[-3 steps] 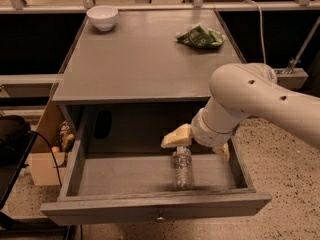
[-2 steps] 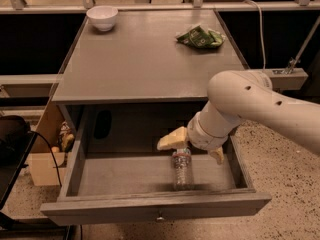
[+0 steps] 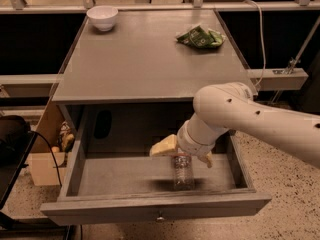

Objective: Pick water bottle from top drawer and place on counter

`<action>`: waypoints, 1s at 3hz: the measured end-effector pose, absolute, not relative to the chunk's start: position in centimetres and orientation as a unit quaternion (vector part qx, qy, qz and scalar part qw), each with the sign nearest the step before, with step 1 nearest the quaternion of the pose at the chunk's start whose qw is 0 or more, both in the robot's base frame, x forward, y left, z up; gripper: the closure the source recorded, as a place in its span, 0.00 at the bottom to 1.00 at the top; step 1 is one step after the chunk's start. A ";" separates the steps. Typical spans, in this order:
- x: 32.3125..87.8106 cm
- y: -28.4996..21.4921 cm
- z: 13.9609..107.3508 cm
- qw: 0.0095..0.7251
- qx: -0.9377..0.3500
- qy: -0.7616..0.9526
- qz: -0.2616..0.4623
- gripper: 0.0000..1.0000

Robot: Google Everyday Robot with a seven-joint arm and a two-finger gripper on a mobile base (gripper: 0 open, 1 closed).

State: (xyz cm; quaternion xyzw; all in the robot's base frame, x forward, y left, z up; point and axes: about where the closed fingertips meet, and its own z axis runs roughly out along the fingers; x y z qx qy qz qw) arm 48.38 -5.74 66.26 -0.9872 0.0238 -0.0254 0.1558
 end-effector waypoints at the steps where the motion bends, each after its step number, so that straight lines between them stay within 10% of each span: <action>1: 48.5 -5.6 66.2 0.153 -0.988 0.019 -0.030 0.00; 3: 50.8 -5.0 61.6 0.161 -0.986 0.016 -0.034 0.00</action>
Offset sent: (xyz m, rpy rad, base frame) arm 0.0256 0.0117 -0.0441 0.0253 -0.0323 0.0265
